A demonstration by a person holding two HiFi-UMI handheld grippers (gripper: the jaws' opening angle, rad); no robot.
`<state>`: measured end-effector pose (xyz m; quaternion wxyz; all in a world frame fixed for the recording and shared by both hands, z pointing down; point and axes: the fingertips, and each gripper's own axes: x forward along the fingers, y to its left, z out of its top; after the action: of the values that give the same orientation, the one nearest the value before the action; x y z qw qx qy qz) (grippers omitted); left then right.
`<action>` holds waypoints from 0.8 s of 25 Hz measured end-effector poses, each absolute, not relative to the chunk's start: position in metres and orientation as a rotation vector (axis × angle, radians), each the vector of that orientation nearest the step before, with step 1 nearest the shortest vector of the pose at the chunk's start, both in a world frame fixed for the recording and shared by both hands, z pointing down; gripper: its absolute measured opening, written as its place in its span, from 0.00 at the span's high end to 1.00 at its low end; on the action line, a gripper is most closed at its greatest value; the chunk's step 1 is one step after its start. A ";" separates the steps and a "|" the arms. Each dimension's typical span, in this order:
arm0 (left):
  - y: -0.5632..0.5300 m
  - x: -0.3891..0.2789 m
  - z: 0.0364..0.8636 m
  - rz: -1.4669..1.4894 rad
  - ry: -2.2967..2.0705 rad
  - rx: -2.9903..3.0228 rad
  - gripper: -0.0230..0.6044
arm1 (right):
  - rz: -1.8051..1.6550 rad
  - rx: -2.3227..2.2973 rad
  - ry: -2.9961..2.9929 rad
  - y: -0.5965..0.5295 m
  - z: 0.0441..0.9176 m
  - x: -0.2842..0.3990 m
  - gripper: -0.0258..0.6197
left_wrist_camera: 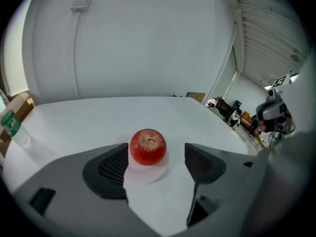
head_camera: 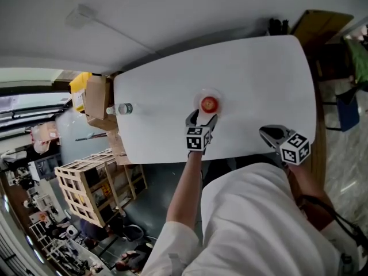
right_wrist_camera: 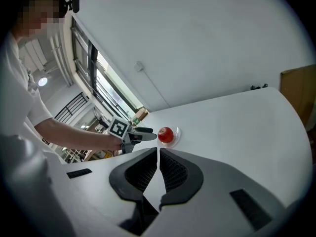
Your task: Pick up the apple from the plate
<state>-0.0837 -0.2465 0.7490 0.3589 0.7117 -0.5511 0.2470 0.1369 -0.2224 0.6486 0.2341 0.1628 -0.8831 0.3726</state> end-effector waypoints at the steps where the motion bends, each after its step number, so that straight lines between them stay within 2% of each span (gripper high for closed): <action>1: -0.248 -0.084 0.753 0.654 -1.419 1.832 0.40 | 1.028 0.452 -2.425 -0.224 0.649 0.138 0.90; 8: -0.258 -0.087 0.771 0.706 -1.417 1.784 0.32 | 1.069 0.455 -2.412 -0.225 0.655 0.145 0.90; 12: -0.271 -0.076 0.784 0.687 -1.421 1.768 0.22 | 1.110 0.465 -2.398 -0.225 0.651 0.156 0.90; 20: -0.280 -0.083 0.818 0.719 -1.455 1.693 0.21 | 1.095 0.473 -2.383 -0.231 0.648 0.156 0.90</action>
<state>-0.0827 -0.2804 0.8177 0.3876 0.6655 -0.5719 0.2825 0.1560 -0.2305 0.6476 0.2359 0.1726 -0.8690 0.3993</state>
